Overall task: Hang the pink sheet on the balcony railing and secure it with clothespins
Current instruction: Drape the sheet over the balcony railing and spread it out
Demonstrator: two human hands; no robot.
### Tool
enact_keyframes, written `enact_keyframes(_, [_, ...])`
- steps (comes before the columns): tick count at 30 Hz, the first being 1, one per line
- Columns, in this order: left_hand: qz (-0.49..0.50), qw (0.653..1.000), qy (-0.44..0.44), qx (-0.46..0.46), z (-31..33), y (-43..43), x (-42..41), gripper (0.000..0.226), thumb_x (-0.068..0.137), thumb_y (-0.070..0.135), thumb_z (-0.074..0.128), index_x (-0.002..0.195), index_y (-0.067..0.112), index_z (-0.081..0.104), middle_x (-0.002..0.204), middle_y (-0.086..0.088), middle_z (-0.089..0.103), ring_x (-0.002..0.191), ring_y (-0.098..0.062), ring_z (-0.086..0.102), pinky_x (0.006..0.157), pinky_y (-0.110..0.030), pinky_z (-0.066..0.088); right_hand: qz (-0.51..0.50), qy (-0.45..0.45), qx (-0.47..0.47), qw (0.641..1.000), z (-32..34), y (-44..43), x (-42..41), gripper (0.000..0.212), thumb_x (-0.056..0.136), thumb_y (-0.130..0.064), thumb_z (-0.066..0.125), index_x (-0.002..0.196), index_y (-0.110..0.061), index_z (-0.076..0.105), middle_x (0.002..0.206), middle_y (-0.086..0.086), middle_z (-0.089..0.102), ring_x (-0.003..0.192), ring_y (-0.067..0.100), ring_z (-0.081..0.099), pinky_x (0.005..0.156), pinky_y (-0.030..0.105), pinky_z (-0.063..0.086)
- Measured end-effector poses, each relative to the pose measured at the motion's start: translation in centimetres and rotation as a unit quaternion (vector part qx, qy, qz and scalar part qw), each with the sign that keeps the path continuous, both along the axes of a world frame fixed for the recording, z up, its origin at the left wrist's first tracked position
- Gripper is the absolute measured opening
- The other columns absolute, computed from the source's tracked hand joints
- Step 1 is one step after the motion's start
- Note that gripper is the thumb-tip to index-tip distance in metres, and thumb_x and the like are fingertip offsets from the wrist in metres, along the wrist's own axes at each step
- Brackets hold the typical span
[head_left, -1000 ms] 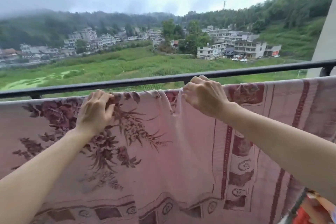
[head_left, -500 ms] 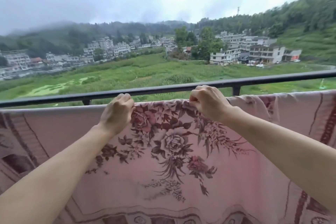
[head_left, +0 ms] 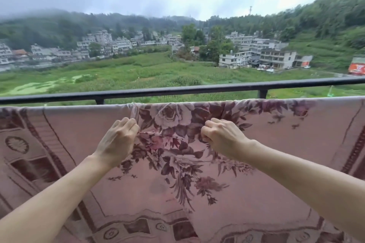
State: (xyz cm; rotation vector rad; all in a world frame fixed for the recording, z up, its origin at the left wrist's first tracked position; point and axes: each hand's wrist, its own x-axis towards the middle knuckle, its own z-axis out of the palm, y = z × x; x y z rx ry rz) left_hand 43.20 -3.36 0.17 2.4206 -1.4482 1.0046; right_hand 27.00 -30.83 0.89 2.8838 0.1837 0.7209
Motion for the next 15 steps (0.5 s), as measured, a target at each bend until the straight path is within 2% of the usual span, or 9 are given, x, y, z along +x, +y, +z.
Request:
enact_keyframes(3, [0.021,1.000,0.010,-0.020,0.1,0.9,0.4,0.006,0.080,0.000,0.069,0.078,0.002,0.065,0.081,-0.009,0.058,0.073,-0.029,0.055,0.067,-0.041,0.048,0.030,-0.039,0.013,0.999,1.1,1.1,1.1,0.017,0.092,-0.027,0.059,0.086,-0.013,0.067,0.084,-0.001,0.065,0.079,0.020,0.059,0.069,0.038,0.054])
enact_keyframes(7, [0.130,0.989,0.055,-0.032,-0.3,5.0,1.9,0.010,0.084,0.013,0.069,0.086,0.003,0.068,0.089,-0.010,0.060,0.084,-0.032,0.057,0.075,-0.044,0.047,0.070,-0.090,0.033,0.993,3.5,3.5,4.1,0.018,0.090,-0.030,0.064,0.096,-0.015,0.070,0.095,0.000,0.068,0.090,0.021,0.062,0.071,0.038,0.056])
enact_keyframes(11, [0.259,0.960,0.105,-0.017,-0.9,10.7,3.4,0.017,0.089,0.023,0.062,0.096,0.008,0.068,0.100,-0.008,0.059,0.097,-0.029,0.055,0.086,-0.041,0.042,0.077,-0.097,0.058,0.991,5.0,6.8,8.3,0.027,0.090,-0.034,0.062,0.106,-0.012,0.067,0.103,0.004,0.065,0.100,0.024,0.058,0.078,0.040,0.053])
enact_keyframes(15, [0.344,0.928,0.143,-0.007,-1.7,16.7,4.7,0.021,0.091,0.028,0.059,0.098,0.010,0.067,0.103,-0.008,0.058,0.104,-0.029,0.055,0.089,-0.042,0.042,0.081,-0.071,0.086,0.990,4.7,11.2,11.7,0.034,0.088,-0.038,0.064,0.114,-0.015,0.065,0.114,0.006,0.063,0.110,0.026,0.055,0.085,0.041,0.047])
